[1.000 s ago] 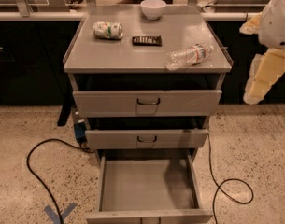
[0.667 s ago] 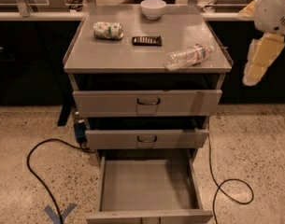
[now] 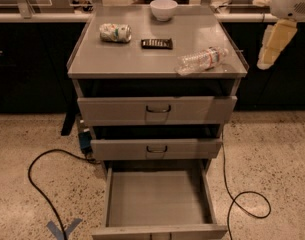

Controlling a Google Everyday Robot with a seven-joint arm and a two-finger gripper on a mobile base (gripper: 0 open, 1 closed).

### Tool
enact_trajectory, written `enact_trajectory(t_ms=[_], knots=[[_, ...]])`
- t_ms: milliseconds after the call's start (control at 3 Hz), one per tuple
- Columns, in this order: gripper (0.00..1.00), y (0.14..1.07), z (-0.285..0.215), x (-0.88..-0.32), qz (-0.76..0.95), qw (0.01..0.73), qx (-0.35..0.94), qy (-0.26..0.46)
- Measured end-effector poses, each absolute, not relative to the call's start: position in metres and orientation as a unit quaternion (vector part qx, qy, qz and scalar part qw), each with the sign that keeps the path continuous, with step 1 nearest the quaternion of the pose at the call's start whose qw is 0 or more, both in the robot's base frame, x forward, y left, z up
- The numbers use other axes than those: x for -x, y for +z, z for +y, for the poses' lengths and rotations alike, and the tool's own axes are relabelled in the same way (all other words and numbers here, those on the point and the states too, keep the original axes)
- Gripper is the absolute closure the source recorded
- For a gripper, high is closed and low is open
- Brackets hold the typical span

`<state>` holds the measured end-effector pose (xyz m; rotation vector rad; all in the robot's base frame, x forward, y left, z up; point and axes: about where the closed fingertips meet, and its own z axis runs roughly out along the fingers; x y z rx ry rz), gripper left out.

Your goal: Place water bottle into bottom drawer

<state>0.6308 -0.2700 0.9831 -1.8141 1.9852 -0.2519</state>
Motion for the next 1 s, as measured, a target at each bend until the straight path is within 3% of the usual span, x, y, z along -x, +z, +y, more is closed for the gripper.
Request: enact_trajectory(t_ms=[333,1000], knots=[[0.0,0.966,-0.275,-0.655,0.717,0.247,0.65,-0.045],[0.0,0.972,-0.271,-0.668,0.711,0.271,0.647,-0.042]])
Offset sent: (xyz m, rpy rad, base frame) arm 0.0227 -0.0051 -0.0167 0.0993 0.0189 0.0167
